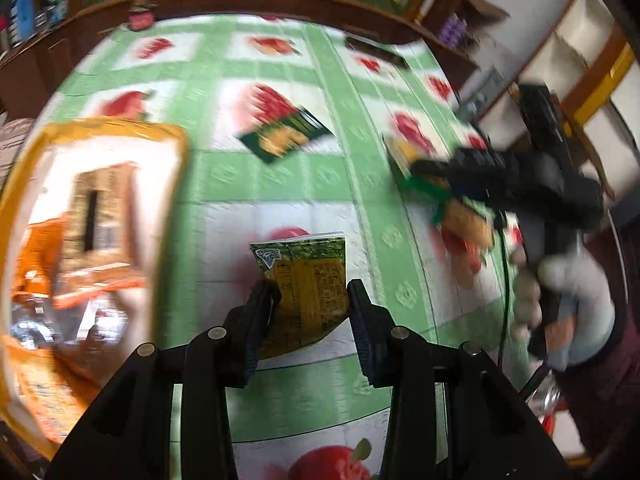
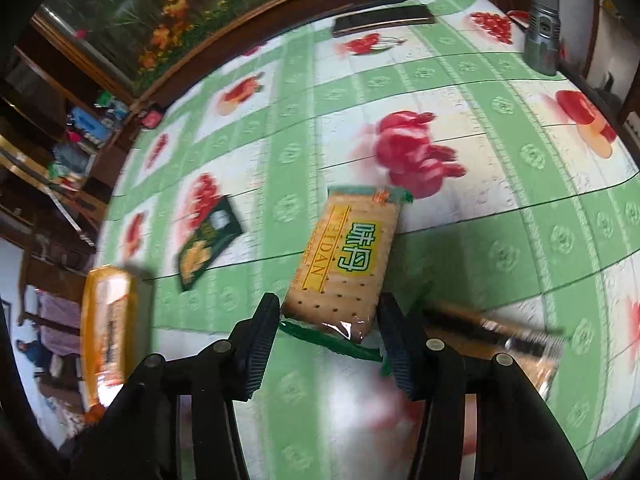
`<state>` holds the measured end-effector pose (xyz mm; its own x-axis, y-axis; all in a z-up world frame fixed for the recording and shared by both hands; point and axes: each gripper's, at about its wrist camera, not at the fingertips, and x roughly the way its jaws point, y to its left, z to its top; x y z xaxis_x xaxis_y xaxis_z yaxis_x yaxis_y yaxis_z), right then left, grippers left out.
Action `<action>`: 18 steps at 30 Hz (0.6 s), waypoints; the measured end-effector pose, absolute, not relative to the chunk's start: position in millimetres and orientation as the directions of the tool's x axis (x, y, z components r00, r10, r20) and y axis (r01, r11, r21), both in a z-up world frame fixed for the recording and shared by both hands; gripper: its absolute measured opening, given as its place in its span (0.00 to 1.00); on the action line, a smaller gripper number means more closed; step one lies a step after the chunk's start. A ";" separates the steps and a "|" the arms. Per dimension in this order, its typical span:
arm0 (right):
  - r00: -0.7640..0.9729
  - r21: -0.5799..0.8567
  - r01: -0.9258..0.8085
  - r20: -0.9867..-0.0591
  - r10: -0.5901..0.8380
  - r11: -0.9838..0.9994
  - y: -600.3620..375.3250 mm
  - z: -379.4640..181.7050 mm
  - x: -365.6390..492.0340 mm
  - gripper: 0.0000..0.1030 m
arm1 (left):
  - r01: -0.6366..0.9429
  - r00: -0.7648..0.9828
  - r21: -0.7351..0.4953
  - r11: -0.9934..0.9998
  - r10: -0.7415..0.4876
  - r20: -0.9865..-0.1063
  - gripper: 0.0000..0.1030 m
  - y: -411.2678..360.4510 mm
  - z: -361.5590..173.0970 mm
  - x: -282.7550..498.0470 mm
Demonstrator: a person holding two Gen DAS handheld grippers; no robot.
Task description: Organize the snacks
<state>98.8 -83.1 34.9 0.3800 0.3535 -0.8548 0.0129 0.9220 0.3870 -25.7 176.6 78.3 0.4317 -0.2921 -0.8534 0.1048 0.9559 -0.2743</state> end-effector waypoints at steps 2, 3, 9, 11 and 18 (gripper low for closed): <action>0.379 0.418 -0.021 -0.838 0.394 0.908 -71.0 45.4 92.1 0.42 | 0.074 0.449 -0.279 0.958 -0.281 -0.848 0.36 197.4 84.6 -27.7; 0.377 0.426 -0.037 -0.832 0.407 0.904 -64.9 50.0 90.2 0.08 | 0.054 0.458 -0.281 0.958 -0.273 -0.846 0.36 208.2 86.9 -28.0; 0.360 0.414 -0.129 -0.827 0.431 0.901 -12.5 64.8 81.6 0.06 | -0.041 0.480 -0.311 0.949 -0.255 -0.840 0.36 257.1 85.7 -31.3; 0.406 0.392 -0.064 -0.830 0.383 0.918 -20.4 65.5 82.4 0.17 | -0.039 0.485 -0.317 0.948 -0.259 -0.835 0.36 267.3 87.9 -35.7; 0.317 0.502 0.067 -0.830 0.459 0.862 -21.8 41.2 88.4 0.55 | -0.053 0.500 -0.318 0.947 -0.251 -0.829 0.36 296.3 89.0 -36.4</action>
